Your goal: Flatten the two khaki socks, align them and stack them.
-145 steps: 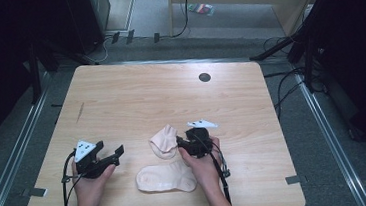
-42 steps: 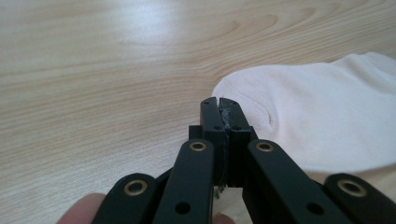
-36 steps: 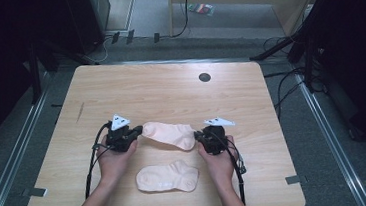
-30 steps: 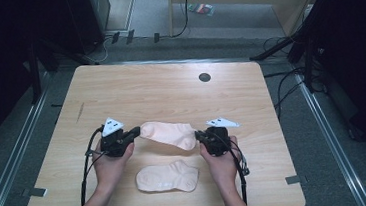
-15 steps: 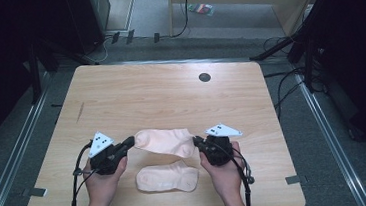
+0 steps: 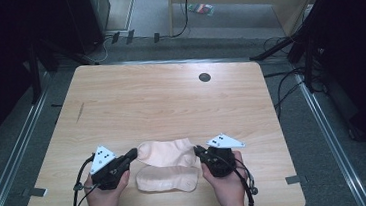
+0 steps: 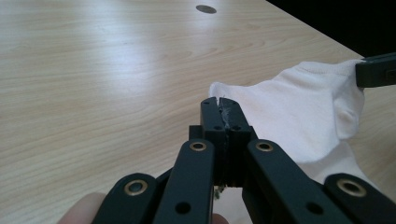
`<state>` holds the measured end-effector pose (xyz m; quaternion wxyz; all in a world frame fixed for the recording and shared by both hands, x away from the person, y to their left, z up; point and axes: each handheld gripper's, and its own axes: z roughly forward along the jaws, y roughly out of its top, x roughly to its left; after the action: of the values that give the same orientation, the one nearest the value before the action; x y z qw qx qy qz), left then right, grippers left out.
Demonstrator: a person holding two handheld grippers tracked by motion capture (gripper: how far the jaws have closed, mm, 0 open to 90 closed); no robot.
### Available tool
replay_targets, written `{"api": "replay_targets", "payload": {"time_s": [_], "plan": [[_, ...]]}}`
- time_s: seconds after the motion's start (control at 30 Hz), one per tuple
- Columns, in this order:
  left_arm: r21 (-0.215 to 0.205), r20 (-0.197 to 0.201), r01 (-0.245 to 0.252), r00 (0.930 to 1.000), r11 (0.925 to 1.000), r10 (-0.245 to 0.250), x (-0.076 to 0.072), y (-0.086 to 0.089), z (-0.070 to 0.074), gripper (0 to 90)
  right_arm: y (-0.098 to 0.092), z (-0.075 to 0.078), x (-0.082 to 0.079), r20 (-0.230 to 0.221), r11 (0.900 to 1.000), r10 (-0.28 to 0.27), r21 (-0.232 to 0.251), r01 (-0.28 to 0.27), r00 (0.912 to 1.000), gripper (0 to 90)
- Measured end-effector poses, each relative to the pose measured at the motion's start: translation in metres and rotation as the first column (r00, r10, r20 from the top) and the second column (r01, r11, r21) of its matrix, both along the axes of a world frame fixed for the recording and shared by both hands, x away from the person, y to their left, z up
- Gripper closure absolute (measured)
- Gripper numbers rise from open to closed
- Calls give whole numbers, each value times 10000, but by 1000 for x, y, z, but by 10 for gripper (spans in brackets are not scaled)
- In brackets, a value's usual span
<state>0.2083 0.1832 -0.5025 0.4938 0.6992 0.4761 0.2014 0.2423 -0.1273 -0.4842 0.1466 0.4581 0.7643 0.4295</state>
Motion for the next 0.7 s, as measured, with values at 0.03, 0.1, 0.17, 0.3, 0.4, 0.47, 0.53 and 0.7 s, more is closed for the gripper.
{"api": "replay_targets", "payload": {"time_s": [0.03, 0.1, 0.17, 0.3, 0.4, 0.47, 0.53, 0.7], "plan": [[19, -12, 2, 10000, 10000, -2, -2, 0, 0, 900, 0, 0, -2, -3, 10000, -23, -24, 23, 10000, 882], [-13, -49, 8, 10000, 10000, -8, -5, 0, -1, 900, -1, 0, -5, -15, 10000, -5, 10, 5, 10000, 882], [-4, -94, 21, 10000, 10000, -21, -8, 1, -2, 900, -2, -1, -8, -43, 10000, 29, 8, -29, 10000, 882], [74, -175, 11, 9998, 10000, -9, -14, 3, -6, 900, -4, -5, -14, -150, 9999, 120, -23, -120, 9998, 882], [166, -285, 18, 9996, 9999, -13, -20, 3, -11, 900, -5, -8, -18, -267, 9999, 170, 2, -170, 9995, 882], [338, -343, 94, 9994, 9994, -82, -24, 1, -15, 900, -4, -10, -20, -299, 9997, 228, -78, -230, 9993, 882], [395, -459, 152, 9989, 9991, -134, -28, 0, -19, 900, -3, -12, -23, -358, 9994, 323, -148, -329, 9988, 882], [461, -570, 164, 9983, 9988, -138, -33, 1, -27, 900, -2, -18, -28, -519, 9989, 404, -234, -416, 9978, 882]]}}
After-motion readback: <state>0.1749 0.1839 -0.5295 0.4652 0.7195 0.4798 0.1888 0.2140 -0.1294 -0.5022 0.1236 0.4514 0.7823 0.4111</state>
